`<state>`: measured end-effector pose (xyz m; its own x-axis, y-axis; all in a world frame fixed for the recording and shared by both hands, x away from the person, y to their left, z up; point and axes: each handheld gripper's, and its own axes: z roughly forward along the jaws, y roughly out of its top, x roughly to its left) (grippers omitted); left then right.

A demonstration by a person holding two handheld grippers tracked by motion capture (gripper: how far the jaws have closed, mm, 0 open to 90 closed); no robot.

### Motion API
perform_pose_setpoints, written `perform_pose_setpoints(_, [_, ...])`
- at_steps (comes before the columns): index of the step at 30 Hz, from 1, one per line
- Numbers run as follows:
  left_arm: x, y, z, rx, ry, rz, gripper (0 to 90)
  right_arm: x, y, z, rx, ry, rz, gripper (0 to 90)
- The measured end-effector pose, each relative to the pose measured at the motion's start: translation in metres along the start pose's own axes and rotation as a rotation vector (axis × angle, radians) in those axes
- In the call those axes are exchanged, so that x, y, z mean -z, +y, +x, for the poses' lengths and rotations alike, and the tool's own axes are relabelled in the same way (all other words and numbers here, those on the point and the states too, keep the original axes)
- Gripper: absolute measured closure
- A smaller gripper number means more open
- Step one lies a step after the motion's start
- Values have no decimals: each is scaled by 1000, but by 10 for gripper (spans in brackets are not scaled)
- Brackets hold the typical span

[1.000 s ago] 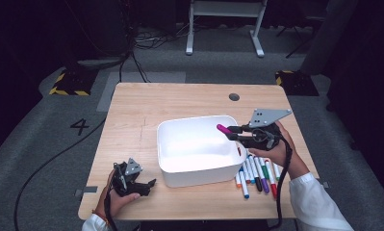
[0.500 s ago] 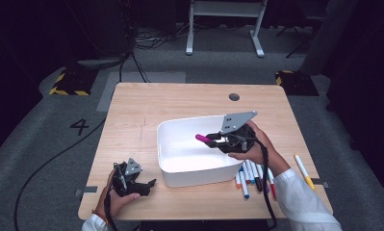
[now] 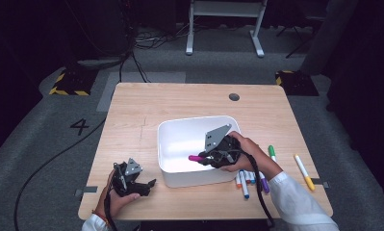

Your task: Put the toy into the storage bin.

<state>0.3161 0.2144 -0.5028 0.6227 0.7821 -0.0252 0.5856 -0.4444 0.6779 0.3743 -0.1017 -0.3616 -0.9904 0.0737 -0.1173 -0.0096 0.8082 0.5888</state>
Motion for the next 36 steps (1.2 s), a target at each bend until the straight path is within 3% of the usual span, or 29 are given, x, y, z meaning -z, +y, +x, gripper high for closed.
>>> perform_pose_setpoints(1, [0,0,0,1,-2,0,135,-1,1,1,10,11,26,743])
perform_pose_setpoints(5, [0,0,0,3,-1,-1,135,-2,2,3,21,40,44,740])
perform_pose_setpoints(12, [0,0,0,0,-4,0,135,-1,2,4,10,18,37,696])
perform_pose_setpoints(17, [0,0,0,0,-3,0,135,7,-2,-1,-24,-42,-20,646])
perform_pose_setpoints(24, [0,0,0,0,-3,0,135,32,-16,-5,-85,-130,-113,607])
perform_pose_setpoints(32, [0,0,0,0,-3,0,135,67,-47,-5,-173,-237,-189,567])
perform_pose_setpoints(36, [0,0,0,0,-3,0,135,85,-66,-2,-204,-292,-187,554])
